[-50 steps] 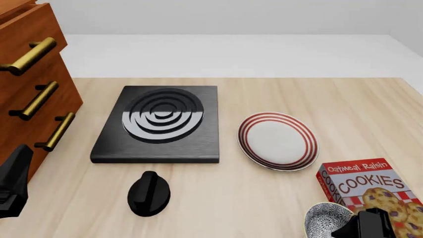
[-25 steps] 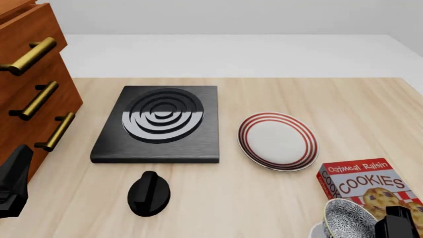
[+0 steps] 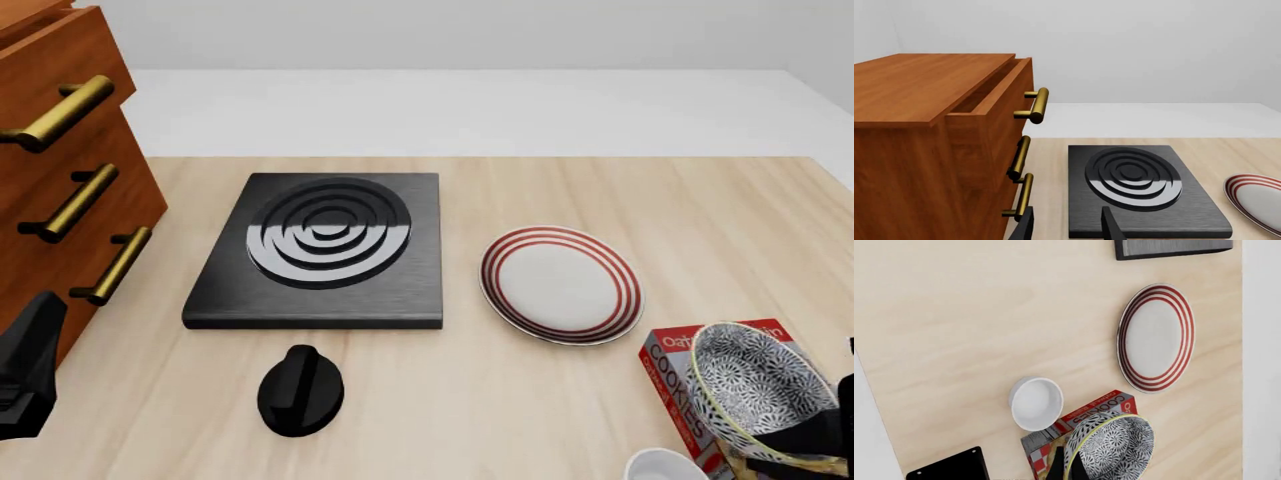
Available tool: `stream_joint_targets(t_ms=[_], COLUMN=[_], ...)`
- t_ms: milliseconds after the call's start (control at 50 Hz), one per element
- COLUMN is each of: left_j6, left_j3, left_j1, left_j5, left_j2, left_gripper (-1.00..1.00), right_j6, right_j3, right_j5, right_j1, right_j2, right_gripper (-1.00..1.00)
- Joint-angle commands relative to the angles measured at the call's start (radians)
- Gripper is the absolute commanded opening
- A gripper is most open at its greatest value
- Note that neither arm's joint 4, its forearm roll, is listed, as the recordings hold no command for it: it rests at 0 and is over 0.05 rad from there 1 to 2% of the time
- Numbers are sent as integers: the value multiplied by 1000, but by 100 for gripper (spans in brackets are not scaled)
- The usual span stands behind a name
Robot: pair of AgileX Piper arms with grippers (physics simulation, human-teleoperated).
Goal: Pick the akita bowl on the ramekin and place it on the plate.
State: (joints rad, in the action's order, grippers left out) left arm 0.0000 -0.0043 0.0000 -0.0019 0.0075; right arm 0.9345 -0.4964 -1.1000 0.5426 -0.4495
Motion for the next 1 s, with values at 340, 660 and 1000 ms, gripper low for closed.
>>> stream_joint_targets(t_ms=[340, 660, 1000], left_j6=[0, 0, 0], left_j3=[0, 0, 0], left_j1=[0, 0, 0], left_j5=[0, 0, 0], left_j2=[0, 0, 0], left_gripper=[100, 100, 100], right_j6=[25, -12, -78], right_j3=[-190, -279, -362], right_j5=[170, 321, 491], right_j1=[-75, -110, -106], right_j2=[-251, -480, -682], right_gripper=[-100, -100, -100])
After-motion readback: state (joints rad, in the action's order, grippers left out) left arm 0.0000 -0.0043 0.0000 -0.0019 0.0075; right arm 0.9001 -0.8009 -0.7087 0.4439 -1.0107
